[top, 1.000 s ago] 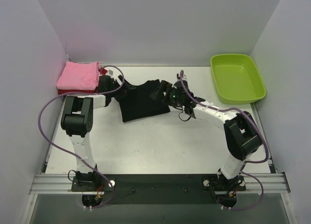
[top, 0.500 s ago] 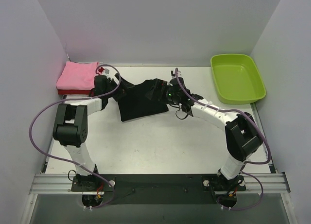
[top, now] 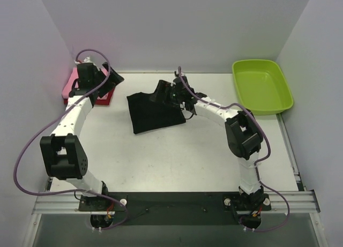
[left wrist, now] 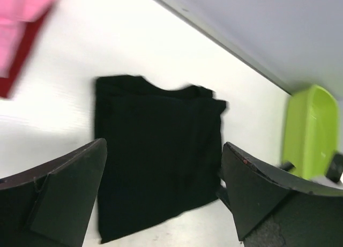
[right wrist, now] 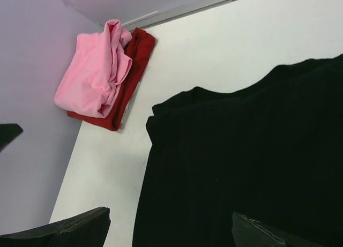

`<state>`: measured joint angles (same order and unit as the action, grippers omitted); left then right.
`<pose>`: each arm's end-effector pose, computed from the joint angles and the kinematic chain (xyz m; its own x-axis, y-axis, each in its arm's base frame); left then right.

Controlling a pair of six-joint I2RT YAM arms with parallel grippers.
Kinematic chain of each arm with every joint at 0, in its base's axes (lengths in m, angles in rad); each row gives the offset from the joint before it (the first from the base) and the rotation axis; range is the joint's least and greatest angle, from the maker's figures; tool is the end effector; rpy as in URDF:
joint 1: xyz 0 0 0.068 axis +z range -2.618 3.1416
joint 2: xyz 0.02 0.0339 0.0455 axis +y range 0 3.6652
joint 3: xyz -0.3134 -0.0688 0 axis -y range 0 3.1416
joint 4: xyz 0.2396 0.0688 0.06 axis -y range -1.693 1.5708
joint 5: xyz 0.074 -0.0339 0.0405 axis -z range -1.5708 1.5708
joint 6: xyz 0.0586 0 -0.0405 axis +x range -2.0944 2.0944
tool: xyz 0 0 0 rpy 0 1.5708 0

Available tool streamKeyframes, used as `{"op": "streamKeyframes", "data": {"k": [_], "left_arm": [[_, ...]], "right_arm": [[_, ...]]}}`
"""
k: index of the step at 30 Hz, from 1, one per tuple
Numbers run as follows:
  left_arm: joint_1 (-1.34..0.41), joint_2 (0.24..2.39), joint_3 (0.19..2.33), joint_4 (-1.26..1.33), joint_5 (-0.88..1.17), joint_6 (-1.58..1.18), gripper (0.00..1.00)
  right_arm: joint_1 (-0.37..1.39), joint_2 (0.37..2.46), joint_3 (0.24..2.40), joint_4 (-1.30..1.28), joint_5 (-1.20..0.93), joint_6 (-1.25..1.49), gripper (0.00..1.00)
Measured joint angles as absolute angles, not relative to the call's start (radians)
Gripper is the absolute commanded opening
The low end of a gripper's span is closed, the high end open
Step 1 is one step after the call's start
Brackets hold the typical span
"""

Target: Fold and stack the t-shirts

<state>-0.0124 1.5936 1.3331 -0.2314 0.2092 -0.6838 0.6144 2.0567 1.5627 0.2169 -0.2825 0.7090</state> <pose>0.3897 -0.0170 0.3611 -0.4894 -0.6119 -0.6213 -0.1471 0.7602 -0.6329 0.4245 0.3195 0.2942 -0.6728 0.2906 -0.6804 -0.4410 0.5810 0.6841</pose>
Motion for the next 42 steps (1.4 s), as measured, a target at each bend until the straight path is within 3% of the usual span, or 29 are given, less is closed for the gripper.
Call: {"op": "streamKeyframes", "data": {"k": [13, 23, 34, 42], "left_arm": [[0.113, 2.019, 1.765, -0.448, -0.043, -0.487, 0.97], [0.112, 2.278, 2.064, -0.558, -0.116, -0.390, 0.97], [0.105, 2.356, 2.027, -0.549, -0.121, -0.378, 0.97], [0.075, 2.302, 1.864, -0.392, -0.181, -0.361, 0.97]], "right_arm": [[0.659, 1.738, 1.148, 0.323, -0.266, 0.683, 0.99], [0.701, 1.639, 1.043, 0.364, -0.252, 0.663, 0.99], [0.701, 1.640, 1.025, 0.384, -0.252, 0.665, 0.99], [0.701, 1.639, 0.963, 0.385, -0.252, 0.664, 0.99]]}}
